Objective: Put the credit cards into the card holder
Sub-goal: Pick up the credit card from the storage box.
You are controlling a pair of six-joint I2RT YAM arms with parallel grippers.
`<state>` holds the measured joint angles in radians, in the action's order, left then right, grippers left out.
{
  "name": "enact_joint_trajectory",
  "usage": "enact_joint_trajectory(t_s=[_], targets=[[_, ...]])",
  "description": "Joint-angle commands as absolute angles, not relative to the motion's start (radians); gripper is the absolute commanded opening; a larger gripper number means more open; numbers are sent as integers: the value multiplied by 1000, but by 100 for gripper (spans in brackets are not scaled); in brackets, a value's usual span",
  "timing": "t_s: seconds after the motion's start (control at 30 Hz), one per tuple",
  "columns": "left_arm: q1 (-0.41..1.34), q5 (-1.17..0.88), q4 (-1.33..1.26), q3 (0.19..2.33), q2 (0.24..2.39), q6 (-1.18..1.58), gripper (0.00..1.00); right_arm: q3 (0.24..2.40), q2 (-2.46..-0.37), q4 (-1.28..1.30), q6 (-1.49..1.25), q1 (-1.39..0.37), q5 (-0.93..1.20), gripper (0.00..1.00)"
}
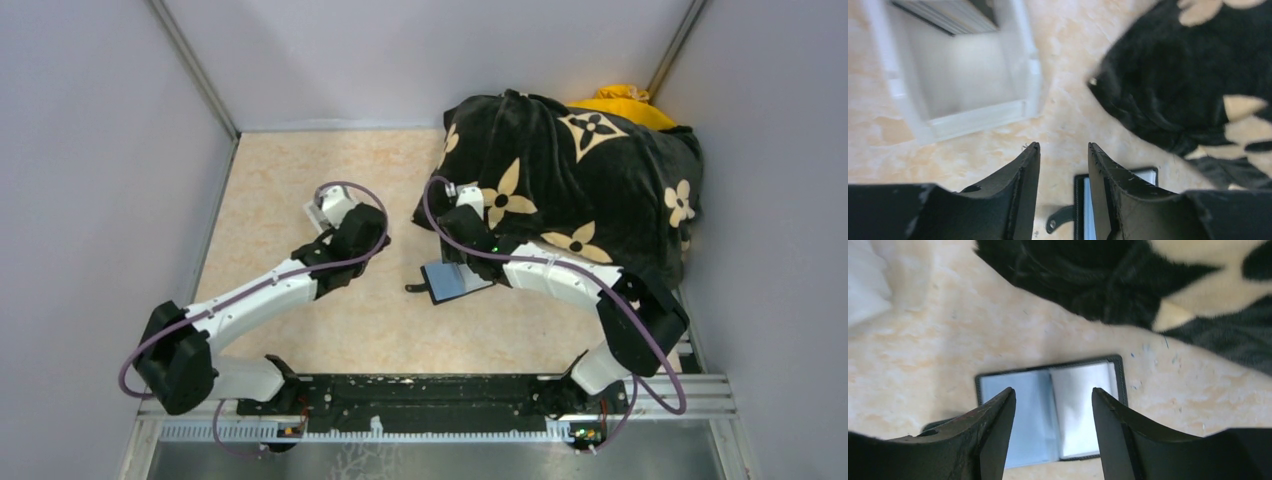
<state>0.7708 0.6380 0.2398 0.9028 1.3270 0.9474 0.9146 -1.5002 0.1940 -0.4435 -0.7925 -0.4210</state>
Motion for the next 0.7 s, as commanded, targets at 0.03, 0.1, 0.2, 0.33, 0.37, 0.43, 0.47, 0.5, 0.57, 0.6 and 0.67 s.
enact_joint_trajectory(t_s=[0.03, 0.1, 0.2, 0.33, 0.37, 0.43, 0.47, 0.5, 0.57, 0.6, 0.67], targets=[[661, 664, 260, 788, 1194, 1082, 49, 1094, -1558, 199, -334, -835, -420, 59], [634, 683, 262, 751, 1151, 1101, 51, 1165, -1604, 195, -298, -853, -414, 59], [611, 742, 307, 735, 1101, 1137, 58, 1281, -1701, 188, -232, -876, -385, 58], [582, 801, 352, 730, 1060, 1169, 64, 1490, -1855, 217, -175, -895, -332, 55], [576, 807, 359, 728, 1054, 1176, 65, 1560, -1892, 234, -174, -894, -310, 54], [561, 814, 370, 725, 1043, 1181, 66, 1670, -1970, 266, -171, -897, -281, 54], [551, 817, 373, 720, 1038, 1183, 67, 1714, -2002, 277, -169, -897, -269, 53], [543, 817, 375, 715, 1033, 1186, 68, 1761, -2033, 288, -168, -896, -256, 53], [522, 813, 380, 702, 1014, 1194, 69, 1847, -2087, 313, -163, -897, -222, 53], [512, 810, 378, 692, 1005, 1196, 69, 1898, -2127, 334, -159, -897, -208, 53], [491, 803, 365, 671, 982, 1193, 72, 2011, -2191, 385, -145, -899, -186, 53]])
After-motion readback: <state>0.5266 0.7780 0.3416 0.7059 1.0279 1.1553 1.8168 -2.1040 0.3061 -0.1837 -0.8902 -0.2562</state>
